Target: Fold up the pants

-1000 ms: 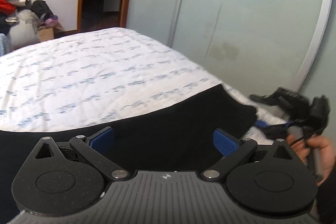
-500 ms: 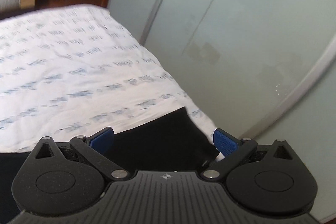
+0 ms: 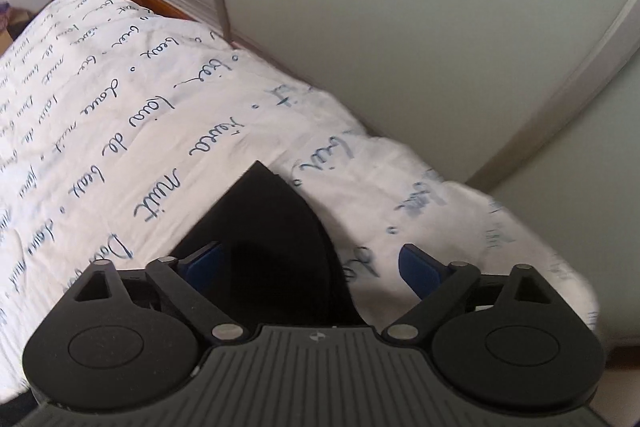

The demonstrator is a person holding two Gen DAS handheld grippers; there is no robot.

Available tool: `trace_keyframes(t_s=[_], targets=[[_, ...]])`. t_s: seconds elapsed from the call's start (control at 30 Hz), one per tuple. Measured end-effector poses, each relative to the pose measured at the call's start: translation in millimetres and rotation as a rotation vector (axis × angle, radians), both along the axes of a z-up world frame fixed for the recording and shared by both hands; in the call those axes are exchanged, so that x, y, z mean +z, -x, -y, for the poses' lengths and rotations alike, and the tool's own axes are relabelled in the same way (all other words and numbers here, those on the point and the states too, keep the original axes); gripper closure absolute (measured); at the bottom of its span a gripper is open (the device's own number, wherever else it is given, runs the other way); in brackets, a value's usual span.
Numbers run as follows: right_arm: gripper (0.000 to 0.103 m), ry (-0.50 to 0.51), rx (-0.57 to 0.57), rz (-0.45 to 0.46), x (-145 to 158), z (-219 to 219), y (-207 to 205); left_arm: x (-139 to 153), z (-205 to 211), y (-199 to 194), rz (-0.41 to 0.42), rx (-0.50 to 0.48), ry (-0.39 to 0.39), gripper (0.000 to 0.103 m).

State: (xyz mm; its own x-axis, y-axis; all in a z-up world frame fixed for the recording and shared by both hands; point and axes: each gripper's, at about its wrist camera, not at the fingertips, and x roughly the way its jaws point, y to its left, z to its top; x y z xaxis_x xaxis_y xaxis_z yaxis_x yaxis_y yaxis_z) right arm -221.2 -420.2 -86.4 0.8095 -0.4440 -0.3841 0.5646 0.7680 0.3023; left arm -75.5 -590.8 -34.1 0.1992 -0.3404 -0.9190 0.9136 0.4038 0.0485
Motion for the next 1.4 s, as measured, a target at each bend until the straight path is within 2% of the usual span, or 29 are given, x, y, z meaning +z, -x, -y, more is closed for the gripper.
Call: trace_keyframes(t_s=[0.07,0.13,0.17,0.2,0.23,0.27,0.3,0.4,0.53,0.67,0.77,0.87,1.03,1.13,1.3,1.4], targets=[[0.093,-0.009,0.006,0.003,0,1,0,-8,2,-6,0.024,0.015,-0.029,0.03],[0.093,-0.014,0.011,0.005,0,2,1,-13,1,-12,0.035,0.039,-0.038,0.052],[0.093,-0.012,0.016,0.006,0,2,1,-11,-3,-16,0.034,0.052,-0.032,0.055],[0.093,-0.011,0.021,0.007,0,2,1,-10,-6,-19,0.028,0.065,-0.019,0.066],[0.093,-0.008,0.024,0.006,1,1,1,-9,-10,-20,0.022,0.068,0.001,0.082],[0.093,-0.007,0.027,0.005,1,2,0,-6,-13,-20,0.017,0.068,0.018,0.091],[0.093,-0.005,0.031,0.005,1,2,0,-5,-16,-20,0.004,0.069,0.036,0.095],[0.093,0.015,0.035,0.009,3,-1,1,1,-31,-20,0.001,0.09,0.102,0.095],[0.093,0.093,0.074,-0.019,13,-16,2,12,-63,-39,-0.077,0.167,0.168,0.095],[0.093,0.142,0.158,-0.001,34,-44,1,32,-131,-66,-0.149,0.283,0.269,0.095],[0.093,0.172,0.268,0.012,48,-75,-10,39,-198,-88,-0.18,0.388,0.335,0.094],[0.093,0.191,0.411,0.001,51,-114,-30,28,-266,-106,-0.207,0.502,0.37,0.094],[0.093,0.224,0.604,-0.085,36,-182,-60,-17,-354,-133,-0.31,0.681,0.391,0.094],[0.093,0.245,0.655,-0.133,30,-206,-69,-20,-378,-142,-0.356,0.709,0.44,0.094],[0.093,0.238,0.705,-0.152,33,-209,-80,-14,-407,-155,-0.357,0.718,0.488,0.093],[0.093,0.237,0.741,-0.145,36,-215,-80,-16,-429,-162,-0.362,0.759,0.514,0.093]])
